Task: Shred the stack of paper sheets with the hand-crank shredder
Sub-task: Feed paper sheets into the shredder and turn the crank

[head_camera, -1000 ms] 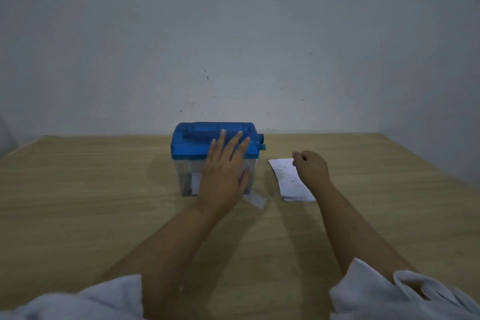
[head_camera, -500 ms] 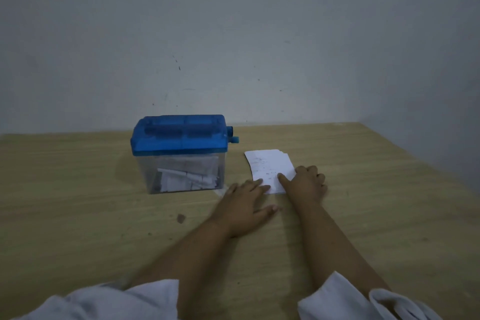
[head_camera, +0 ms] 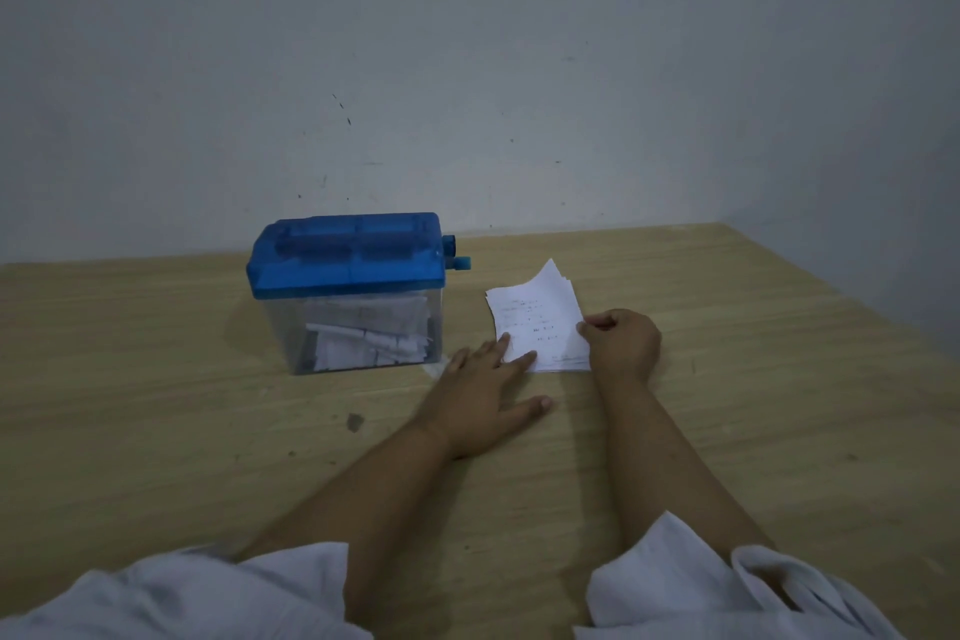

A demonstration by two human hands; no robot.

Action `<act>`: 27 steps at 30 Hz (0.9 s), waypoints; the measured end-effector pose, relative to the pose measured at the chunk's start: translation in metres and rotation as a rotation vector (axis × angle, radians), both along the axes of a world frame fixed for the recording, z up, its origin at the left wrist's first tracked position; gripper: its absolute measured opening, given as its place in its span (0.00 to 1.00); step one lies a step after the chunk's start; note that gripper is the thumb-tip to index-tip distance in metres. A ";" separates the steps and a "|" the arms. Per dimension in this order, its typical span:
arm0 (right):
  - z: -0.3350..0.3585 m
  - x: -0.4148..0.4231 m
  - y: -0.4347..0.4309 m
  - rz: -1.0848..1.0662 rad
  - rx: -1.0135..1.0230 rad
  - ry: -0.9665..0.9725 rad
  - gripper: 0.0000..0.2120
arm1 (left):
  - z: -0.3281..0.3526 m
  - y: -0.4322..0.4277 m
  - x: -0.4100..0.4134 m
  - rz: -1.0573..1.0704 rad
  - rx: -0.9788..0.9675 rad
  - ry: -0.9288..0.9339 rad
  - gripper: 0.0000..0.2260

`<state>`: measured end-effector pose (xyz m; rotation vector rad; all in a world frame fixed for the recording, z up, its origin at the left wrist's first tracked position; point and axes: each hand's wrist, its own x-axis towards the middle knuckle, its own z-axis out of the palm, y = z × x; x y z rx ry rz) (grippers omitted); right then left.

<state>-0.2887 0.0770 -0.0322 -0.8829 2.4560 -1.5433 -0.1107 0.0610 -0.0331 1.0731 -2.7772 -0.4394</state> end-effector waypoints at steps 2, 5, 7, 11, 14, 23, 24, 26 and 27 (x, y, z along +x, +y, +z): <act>0.000 0.000 0.000 -0.024 0.047 0.033 0.06 | 0.001 0.001 0.000 0.012 0.000 -0.010 0.30; 0.001 0.002 0.001 -0.067 0.084 0.104 0.07 | 0.001 0.002 0.000 0.022 -0.002 -0.022 0.31; 0.002 0.003 0.001 -0.081 0.070 0.113 0.08 | 0.001 0.003 -0.001 0.029 0.006 -0.021 0.31; 0.001 0.004 0.002 -0.064 0.074 0.143 0.10 | 0.001 0.002 -0.001 0.039 -0.009 -0.020 0.31; 0.000 0.006 0.002 -0.049 -0.028 0.169 0.11 | 0.000 0.003 -0.003 0.035 -0.020 0.013 0.32; 0.041 0.028 0.008 0.049 -0.595 -0.613 0.08 | 0.024 0.015 0.014 0.067 -0.023 0.924 0.16; 0.048 0.032 0.008 0.082 -0.629 -0.661 0.09 | 0.038 0.017 0.017 0.074 -0.017 0.983 0.15; 0.061 0.042 0.008 0.160 -0.667 -0.710 0.11 | 0.068 0.018 0.020 0.103 0.021 1.054 0.11; 0.068 0.049 0.007 0.197 -0.673 -0.719 0.11 | 0.081 0.016 0.024 0.129 0.043 1.073 0.12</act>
